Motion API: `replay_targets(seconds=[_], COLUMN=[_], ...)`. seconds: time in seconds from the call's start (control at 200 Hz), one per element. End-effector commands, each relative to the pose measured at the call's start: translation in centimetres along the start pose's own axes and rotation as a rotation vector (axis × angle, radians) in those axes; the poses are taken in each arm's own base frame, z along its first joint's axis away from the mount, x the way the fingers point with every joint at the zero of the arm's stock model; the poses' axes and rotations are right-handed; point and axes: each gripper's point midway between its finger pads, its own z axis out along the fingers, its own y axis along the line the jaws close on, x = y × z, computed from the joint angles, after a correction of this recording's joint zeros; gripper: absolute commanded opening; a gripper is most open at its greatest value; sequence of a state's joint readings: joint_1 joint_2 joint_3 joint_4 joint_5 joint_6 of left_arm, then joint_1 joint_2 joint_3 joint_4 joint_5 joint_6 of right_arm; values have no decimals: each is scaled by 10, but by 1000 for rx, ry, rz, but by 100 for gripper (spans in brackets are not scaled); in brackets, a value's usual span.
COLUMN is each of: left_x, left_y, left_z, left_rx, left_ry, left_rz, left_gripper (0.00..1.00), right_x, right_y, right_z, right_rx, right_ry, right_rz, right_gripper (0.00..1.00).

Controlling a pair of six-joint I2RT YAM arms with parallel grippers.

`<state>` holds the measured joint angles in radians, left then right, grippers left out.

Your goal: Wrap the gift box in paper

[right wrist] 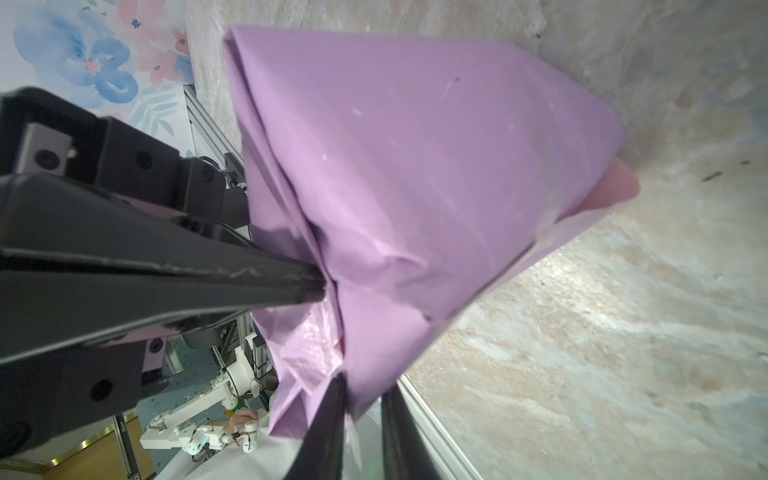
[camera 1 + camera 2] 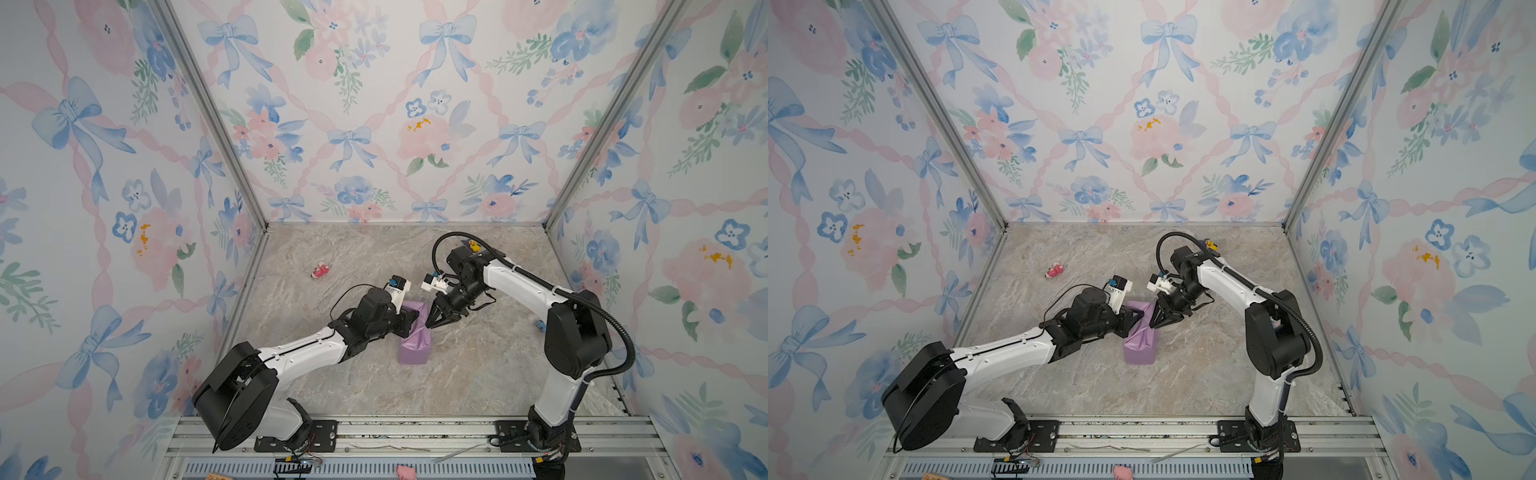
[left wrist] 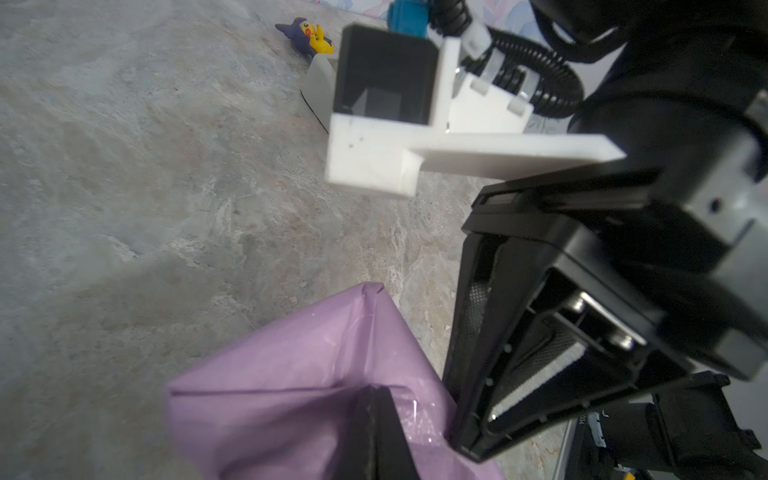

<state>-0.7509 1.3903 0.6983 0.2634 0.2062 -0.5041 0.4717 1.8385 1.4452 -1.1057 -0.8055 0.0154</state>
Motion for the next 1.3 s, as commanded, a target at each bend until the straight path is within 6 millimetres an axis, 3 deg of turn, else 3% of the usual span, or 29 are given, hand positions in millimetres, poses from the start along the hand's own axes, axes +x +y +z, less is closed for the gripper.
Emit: replay_targets(seconds=[0.0,0.175,0.565,0.63,0.85,0.945,1.115,1.215,1.295], left_x=[61,60,60,61,71,69,42,44,58], left_y=[53,54,67,73,105,116,124,131,134], left_z=[-4,-6,-27,-32,-67,-86,-117,-122,-118], left_rx=[-203,-209,-282,-312,-481,-552,-633,-645,-646], left_ry=[185,180,133,126,68,28,-108,-124,-98], left_rz=[-39,-41,-62,-79,-184,-213,-234,-268,-308], left_gripper=[0,0,0,0,14,22,36,39,42], right_x=[10,9,2,-3,-16,-26,-39,-40,-38], right_y=[-16,-11,-17,-18,-22,-28,-39,-48,-58], right_z=[0,-9,0,-4,-22,-35,-81,-102,-115], right_rx=[47,27,38,49,94,119,192,196,218], right_ry=[16,-21,-49,-82,-164,-243,-452,-541,-601], right_rz=[53,48,63,64,52,62,68,91,114], right_gripper=[19,22,23,27,33,34,34,35,37])
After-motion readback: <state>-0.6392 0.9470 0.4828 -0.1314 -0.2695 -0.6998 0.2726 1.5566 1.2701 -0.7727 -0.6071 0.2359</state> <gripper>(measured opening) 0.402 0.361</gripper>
